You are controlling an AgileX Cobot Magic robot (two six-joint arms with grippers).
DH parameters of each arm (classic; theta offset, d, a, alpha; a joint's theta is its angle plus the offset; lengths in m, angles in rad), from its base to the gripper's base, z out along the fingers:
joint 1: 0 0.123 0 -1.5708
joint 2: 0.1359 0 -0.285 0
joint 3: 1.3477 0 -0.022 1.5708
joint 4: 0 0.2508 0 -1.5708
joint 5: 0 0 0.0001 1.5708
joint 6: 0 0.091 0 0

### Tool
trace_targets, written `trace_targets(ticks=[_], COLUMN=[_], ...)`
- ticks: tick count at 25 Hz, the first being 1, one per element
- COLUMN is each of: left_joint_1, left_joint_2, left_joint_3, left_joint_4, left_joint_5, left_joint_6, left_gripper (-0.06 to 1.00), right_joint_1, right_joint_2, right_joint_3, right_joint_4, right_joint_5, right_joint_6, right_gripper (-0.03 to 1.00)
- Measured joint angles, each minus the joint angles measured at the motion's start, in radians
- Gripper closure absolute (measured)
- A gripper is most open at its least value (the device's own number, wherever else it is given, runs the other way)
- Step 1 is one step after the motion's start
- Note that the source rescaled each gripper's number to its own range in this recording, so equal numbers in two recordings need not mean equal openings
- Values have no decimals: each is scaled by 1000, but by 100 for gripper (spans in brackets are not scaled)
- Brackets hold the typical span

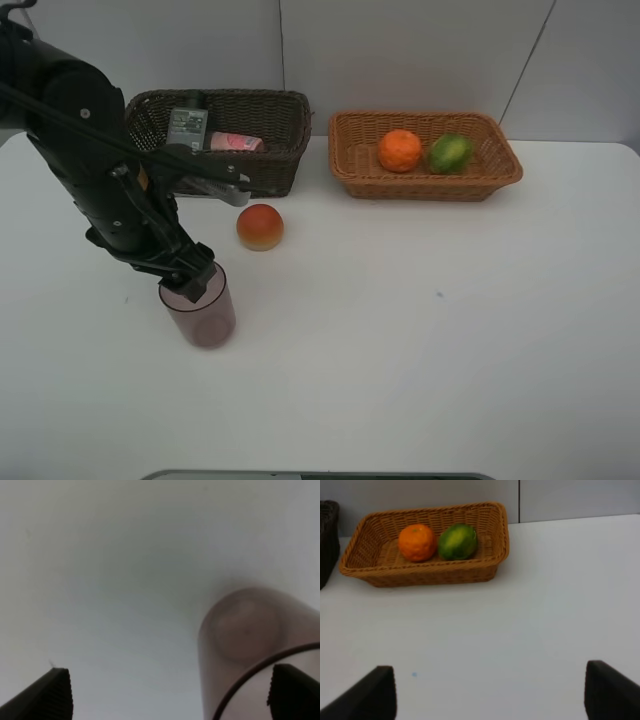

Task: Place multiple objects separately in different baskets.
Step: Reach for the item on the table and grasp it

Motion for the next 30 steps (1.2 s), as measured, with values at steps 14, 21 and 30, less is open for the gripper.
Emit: trace_targets(ticks=[14,21,30], left_joint_1=[0,0,0], left_joint_2=[51,89,98], left_joint_3=[0,0,0], left_joint_4=[0,-5,-37], left_joint_5=[-42,-55,-63], left_joint_6=[0,0,-3], left_gripper=[-2,24,90], right_joint_1=[0,0,0], right_joint_2=[0,0,0], right_joint_3=[0,0,0], right_joint_4=[1,1,1], right_joint_5=[0,0,0], right_joint_6=[0,0,0], right_gripper=[22,22,22])
